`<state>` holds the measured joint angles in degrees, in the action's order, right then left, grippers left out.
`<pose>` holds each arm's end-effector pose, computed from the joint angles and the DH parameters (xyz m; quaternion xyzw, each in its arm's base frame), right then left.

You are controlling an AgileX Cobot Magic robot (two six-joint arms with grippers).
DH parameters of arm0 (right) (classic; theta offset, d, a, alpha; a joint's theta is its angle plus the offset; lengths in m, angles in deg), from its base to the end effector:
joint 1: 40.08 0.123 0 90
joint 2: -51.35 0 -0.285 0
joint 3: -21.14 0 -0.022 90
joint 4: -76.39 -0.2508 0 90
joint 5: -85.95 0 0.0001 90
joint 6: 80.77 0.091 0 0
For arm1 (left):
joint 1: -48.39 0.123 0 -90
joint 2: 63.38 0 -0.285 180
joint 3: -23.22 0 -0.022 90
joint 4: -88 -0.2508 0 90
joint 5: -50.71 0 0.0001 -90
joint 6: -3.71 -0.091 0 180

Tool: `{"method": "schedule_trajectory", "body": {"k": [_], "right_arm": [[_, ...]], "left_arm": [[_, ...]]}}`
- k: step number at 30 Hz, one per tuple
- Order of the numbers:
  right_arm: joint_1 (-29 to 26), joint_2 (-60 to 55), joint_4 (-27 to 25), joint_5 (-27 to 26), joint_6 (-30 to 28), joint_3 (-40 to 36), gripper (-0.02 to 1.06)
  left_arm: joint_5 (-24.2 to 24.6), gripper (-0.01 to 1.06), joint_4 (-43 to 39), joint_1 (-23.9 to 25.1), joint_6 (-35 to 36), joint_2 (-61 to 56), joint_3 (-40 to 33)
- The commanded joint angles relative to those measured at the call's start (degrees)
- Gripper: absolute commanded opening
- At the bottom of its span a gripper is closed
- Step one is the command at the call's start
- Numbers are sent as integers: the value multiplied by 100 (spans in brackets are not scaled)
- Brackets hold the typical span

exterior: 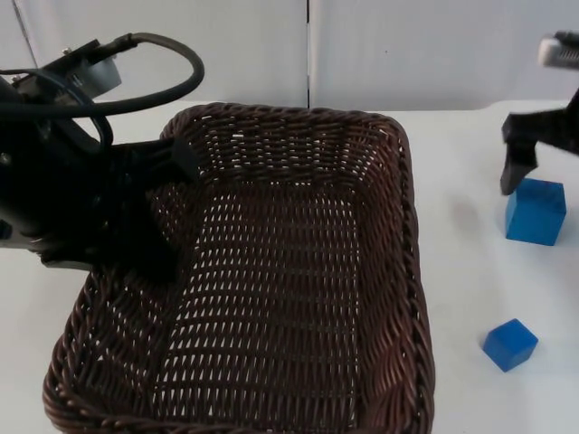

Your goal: Pick up the basket with the left hand and place the largest block into the basket with the right hand.

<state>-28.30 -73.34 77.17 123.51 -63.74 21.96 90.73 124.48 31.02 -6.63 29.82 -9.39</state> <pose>0.4031 0.0833 0.1495 0.0405 0.9861 0.0353 0.1575 0.2388 -0.1112 0.1997 0.0189 0.9661 -0.2361 0.1029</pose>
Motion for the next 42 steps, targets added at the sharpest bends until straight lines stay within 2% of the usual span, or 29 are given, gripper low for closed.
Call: {"method": "schedule_trajectory", "body": {"k": [1,10,14,18,19,22,23,25,27,28,32,38,42], "right_arm": [[87,-284,41,-253,158,23,100],[99,-564,64,-758,303,23,99],[99,-564,64,-902,303,23,95],[99,-587,79,-932,303,23,76],[99,-587,79,-932,303,23,76],[88,-617,79,-885,303,23,58],[88,-617,79,-885,303,23,58],[88,-617,79,-872,303,23,39],[88,-606,79,-827,303,23,24],[88,-606,79,-827,303,23,24],[88,-469,79,-639,123,23,3],[88,162,79,-556,-220,23,0],[88,999,61,-341,-527,23,0]], "left_arm": [[-27,0,146,20,15,-86,-15],[-27,0,146,20,15,-86,-15],[-26,0,134,20,15,-86,-15],[-26,0,134,20,15,-86,-15],[-26,0,134,20,15,-86,-15],[-26,0,134,20,15,-86,-15],[-26,0,134,20,15,-86,-15],[-26,0,134,20,15,-86,-15],[-26,0,134,20,15,-86,-15],[-26,0,134,20,15,-86,-15],[-26,0,134,20,15,-86,-15],[-26,0,134,20,15,-86,-15],[-26,0,134,20,15,-86,-15]]}}
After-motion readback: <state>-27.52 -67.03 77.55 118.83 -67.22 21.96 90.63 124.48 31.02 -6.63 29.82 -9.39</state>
